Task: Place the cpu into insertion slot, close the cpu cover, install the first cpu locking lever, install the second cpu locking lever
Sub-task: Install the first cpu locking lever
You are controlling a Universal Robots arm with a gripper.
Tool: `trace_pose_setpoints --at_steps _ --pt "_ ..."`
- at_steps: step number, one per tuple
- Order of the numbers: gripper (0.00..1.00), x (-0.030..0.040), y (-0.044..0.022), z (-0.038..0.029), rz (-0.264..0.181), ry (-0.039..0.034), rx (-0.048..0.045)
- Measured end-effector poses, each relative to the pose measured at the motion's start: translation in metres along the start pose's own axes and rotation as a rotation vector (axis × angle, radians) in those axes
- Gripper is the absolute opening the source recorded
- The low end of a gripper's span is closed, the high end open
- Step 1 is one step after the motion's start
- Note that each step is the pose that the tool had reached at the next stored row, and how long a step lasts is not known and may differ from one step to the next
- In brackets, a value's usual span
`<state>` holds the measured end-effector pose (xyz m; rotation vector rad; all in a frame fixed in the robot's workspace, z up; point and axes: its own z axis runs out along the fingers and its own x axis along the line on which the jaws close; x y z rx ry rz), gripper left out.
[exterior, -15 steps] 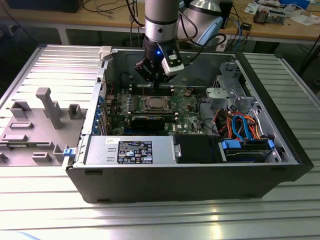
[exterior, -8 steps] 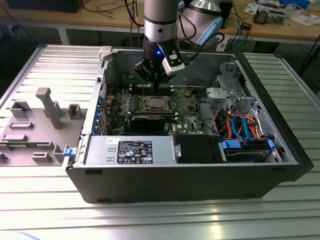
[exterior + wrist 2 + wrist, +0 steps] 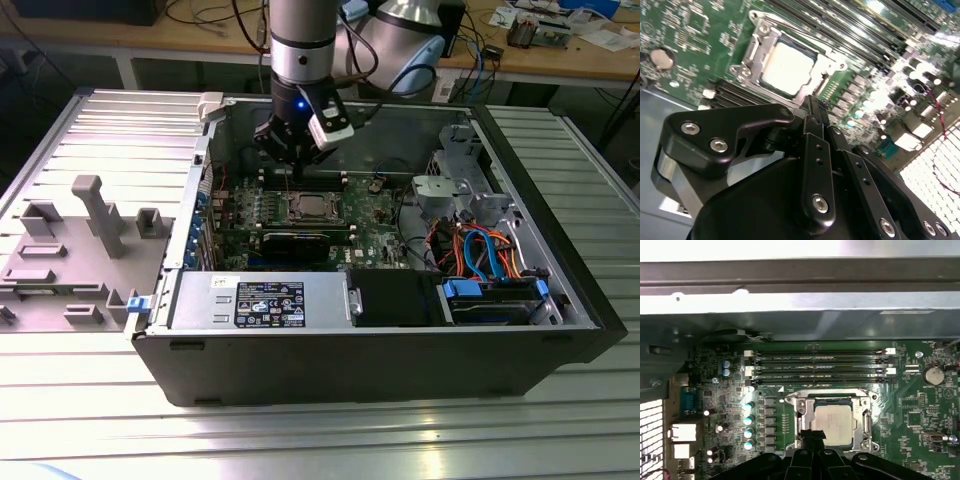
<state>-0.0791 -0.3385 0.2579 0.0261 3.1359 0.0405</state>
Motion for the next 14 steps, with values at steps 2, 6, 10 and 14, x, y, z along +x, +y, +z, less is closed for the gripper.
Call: trace_pose_setpoints --at_steps 2,6,10,14 --pt "0.11 0.0043 -0.0001 0.0000 -0.002 0.0001 0.0000" --pt "0.11 0.0067 -0.0001 0.0000 -0.003 0.0002 0.0000" --pt "0.11 0.0067 -0.0001 0.0000 -0.004 0.0001 0.0000" --pt "0.11 0.0067 -0.0001 0.0000 -0.004 0.0001 -0.0001"
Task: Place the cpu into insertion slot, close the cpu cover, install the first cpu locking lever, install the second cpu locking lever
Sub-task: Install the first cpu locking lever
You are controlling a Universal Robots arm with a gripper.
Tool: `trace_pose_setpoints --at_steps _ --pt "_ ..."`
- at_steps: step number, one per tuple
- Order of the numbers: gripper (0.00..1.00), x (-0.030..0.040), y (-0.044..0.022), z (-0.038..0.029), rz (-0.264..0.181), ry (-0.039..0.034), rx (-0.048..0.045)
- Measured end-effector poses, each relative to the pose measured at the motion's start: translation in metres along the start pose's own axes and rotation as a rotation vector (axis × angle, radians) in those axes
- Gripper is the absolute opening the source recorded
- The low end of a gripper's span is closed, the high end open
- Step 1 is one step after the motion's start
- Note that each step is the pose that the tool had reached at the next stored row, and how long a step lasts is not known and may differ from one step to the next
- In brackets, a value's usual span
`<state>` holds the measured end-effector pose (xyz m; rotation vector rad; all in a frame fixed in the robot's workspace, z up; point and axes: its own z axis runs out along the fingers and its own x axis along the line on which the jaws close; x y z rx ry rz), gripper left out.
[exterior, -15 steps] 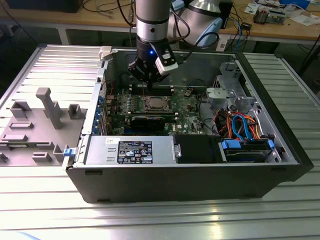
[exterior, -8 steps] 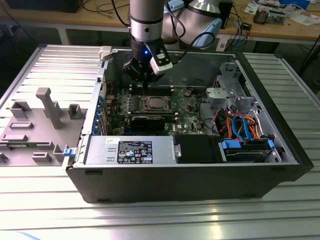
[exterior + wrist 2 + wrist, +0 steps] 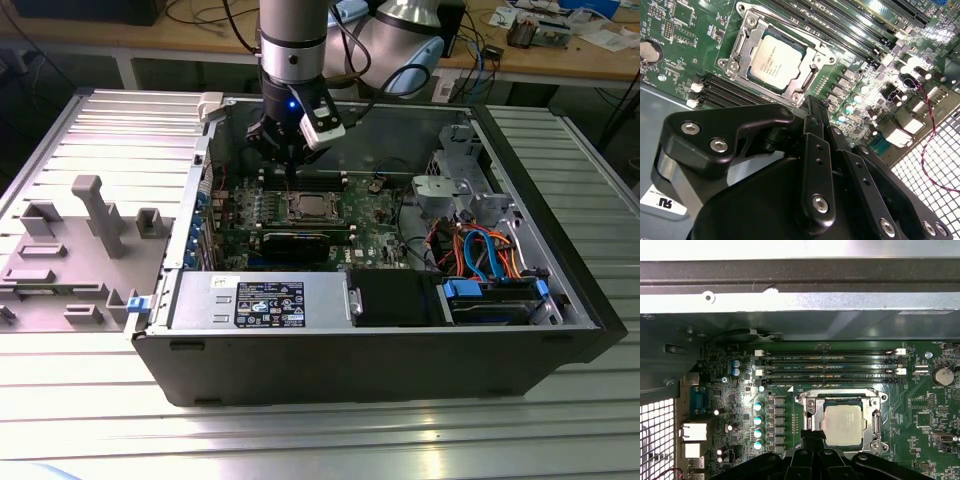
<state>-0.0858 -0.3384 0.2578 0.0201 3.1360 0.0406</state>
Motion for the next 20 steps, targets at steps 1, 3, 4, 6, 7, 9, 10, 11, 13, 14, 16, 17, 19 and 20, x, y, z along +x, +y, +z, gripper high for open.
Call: trace_pose_setpoints --at_steps 1,3,4,6,7,9,10,11,13,14,16,17,19,20 --pt "0.11 0.0001 0.0000 0.0000 0.000 0.0000 0.0000" --pt "0.11 0.0008 0.0000 0.0000 0.000 0.0000 0.0000" --pt "0.11 0.0013 0.0000 0.0000 0.000 0.0000 0.0000" --pt "0.11 0.0046 -0.0001 0.0000 -0.001 0.0000 0.0000" --pt "0.11 0.0054 -0.0001 0.0000 -0.001 0.0000 0.0000" --pt "0.11 0.0063 -0.0001 0.0000 -0.001 0.0000 0.0000" --pt "0.11 0.0066 -0.0001 0.0000 -0.001 0.0000 0.0000" --pt "0.11 0.0067 -0.0001 -0.0001 -0.001 0.0001 0.0001" --pt "0.11 0.0068 0.0006 -0.0001 -0.001 0.0001 0.0002" --pt "0.11 0.0068 0.0010 0.0000 -0.001 0.0000 0.0001" --pt "0.11 0.0068 0.0011 -0.0001 -0.001 0.0001 0.0001" --pt "0.11 0.0068 0.0012 0.0000 -0.001 0.0001 0.0001" --pt "0.11 0.0068 0.0012 0.0000 -0.001 0.0000 0.0000" --pt "0.11 0.0068 0.0012 0.0000 -0.001 0.0001 0.0000"
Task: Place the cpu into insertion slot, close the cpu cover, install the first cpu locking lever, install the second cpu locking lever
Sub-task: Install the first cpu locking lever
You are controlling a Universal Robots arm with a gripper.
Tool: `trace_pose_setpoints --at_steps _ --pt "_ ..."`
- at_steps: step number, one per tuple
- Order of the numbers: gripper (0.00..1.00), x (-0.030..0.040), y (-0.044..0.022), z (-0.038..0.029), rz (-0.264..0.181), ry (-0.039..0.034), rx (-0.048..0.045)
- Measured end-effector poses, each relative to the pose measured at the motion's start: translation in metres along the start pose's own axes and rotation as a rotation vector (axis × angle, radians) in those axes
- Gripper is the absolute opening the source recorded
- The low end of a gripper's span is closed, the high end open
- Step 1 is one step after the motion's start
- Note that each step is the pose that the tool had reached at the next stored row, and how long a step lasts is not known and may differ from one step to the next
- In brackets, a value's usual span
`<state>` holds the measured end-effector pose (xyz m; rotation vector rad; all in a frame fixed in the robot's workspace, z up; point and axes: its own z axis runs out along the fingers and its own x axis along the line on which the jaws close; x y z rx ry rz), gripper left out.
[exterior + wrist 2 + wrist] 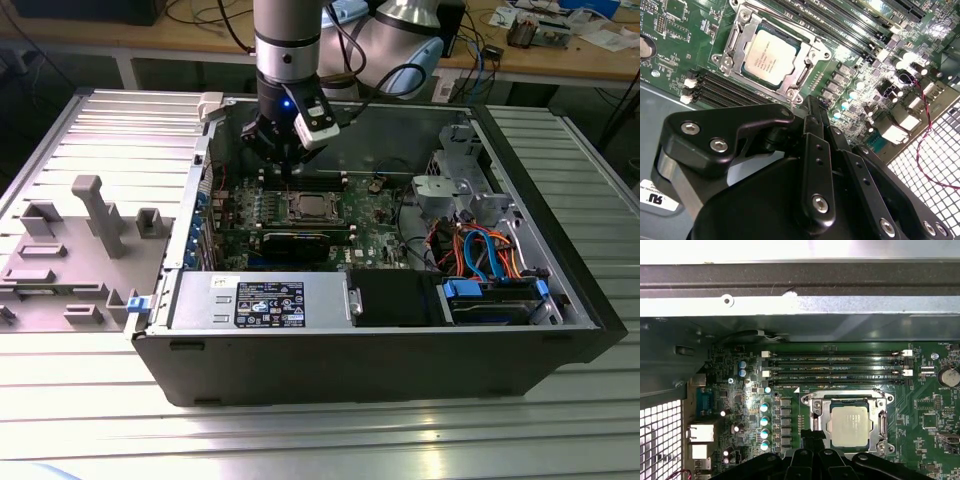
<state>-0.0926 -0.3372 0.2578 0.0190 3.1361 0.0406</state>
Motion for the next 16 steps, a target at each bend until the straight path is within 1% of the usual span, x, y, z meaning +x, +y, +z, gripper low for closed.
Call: trace_pose_setpoints --at_steps 6,9,10,16 --pt "0.11 0.0030 0.0000 0.0000 -0.001 0.0000 -0.0001" --pt "0.11 0.0080 -0.0001 0.0000 -0.005 0.0001 0.0000" --pt "0.11 0.0108 -0.0001 0.0000 -0.011 0.0003 -0.0001" --pt "0.11 0.0171 0.0015 0.0001 -0.034 0.0010 0.0000"
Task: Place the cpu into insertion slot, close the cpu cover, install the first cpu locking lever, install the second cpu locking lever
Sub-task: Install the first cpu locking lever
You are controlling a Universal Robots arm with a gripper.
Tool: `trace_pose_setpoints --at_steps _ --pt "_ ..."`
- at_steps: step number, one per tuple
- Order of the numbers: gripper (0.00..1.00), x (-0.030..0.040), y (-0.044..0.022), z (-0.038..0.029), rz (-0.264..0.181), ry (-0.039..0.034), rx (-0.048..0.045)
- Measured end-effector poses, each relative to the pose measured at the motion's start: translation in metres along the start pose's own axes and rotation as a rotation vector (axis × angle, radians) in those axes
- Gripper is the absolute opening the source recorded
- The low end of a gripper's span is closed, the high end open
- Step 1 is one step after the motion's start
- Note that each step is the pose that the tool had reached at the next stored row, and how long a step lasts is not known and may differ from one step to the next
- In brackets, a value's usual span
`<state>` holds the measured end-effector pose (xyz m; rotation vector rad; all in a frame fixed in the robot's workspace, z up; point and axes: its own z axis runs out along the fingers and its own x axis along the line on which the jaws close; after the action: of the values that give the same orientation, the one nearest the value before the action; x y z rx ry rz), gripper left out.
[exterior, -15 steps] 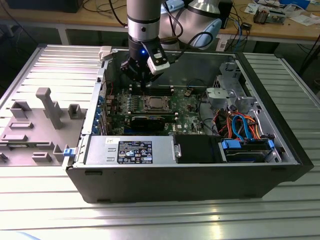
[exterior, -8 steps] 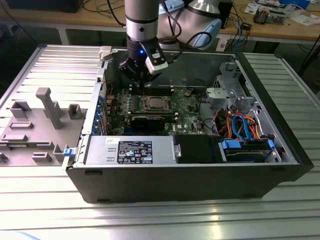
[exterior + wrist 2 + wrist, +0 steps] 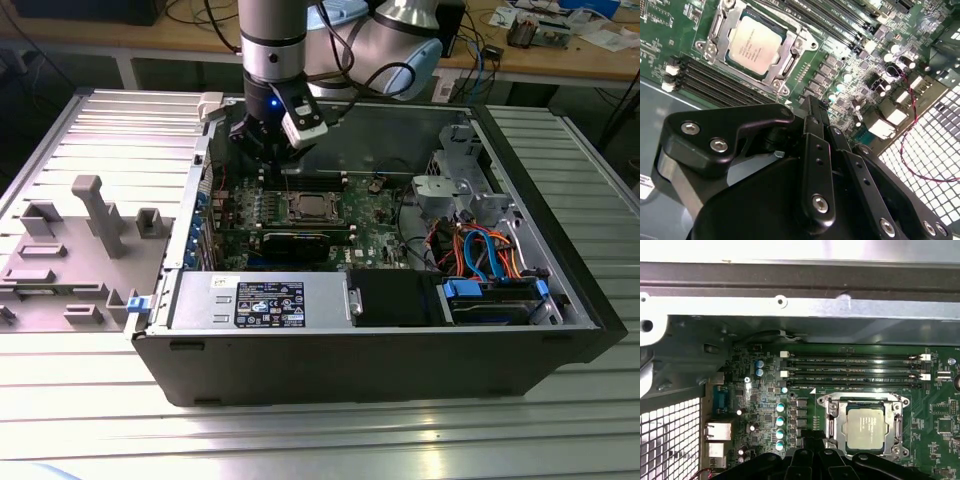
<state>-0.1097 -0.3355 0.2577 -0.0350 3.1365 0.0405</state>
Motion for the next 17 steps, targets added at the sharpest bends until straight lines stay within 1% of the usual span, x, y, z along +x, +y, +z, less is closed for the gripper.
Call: trace_pose_setpoints --at_steps 3,5,11,16,17 --pt "0.11 0.0003 0.0066 0.0002 -0.014 0.0003 -0.0002" --pt "0.11 0.0003 0.0092 0.0003 -0.020 0.0004 -0.0002" --pt "0.11 0.0000 0.0208 0.0006 -0.040 0.0010 -0.0003" --pt "0.11 -0.0005 0.0244 0.0007 -0.048 0.0012 -0.0004" --pt "0.11 -0.0038 0.0249 0.0007 -0.049 0.0012 -0.0004"
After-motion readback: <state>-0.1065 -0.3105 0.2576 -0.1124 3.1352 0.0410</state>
